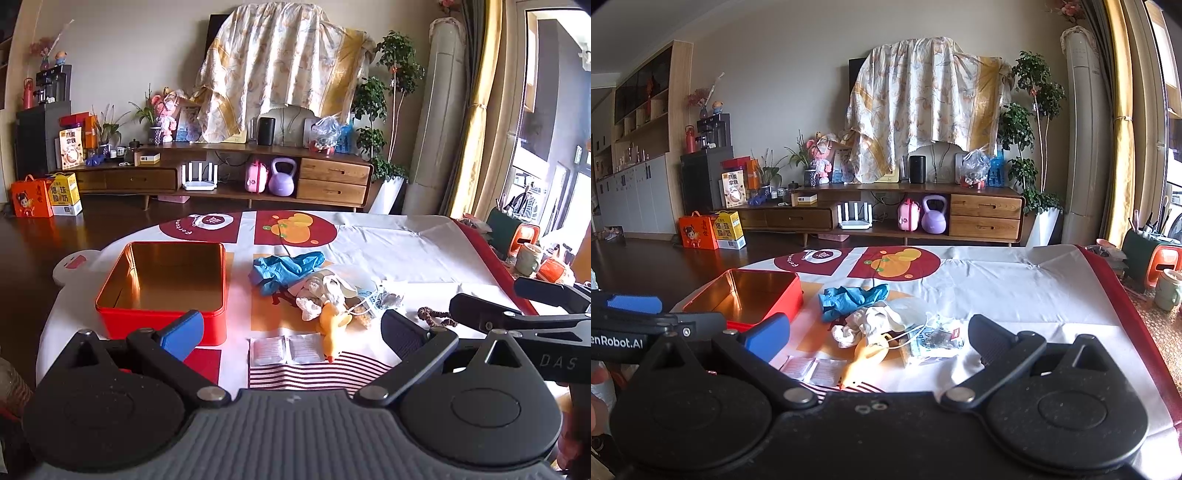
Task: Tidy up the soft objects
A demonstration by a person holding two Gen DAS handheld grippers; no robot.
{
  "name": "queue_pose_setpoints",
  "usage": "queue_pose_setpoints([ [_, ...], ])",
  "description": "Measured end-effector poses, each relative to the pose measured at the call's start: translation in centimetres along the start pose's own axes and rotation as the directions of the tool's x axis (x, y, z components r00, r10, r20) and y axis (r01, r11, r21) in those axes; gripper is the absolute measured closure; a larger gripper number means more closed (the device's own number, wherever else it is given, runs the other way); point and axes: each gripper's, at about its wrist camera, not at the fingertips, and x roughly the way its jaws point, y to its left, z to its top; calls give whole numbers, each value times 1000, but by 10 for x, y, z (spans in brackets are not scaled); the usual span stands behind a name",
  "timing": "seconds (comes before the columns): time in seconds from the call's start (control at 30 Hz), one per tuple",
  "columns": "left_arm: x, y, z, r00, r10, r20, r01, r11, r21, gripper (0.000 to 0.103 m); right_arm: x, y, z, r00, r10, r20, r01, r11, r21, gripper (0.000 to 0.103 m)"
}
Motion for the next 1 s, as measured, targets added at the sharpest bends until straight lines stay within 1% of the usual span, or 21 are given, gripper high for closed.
queue_pose_setpoints([
  [1.0,-4,0,0,1000,1,-3,-1,1000,-6,0,-1,1,1,1000,-1,-4,1,1000,-3,0],
])
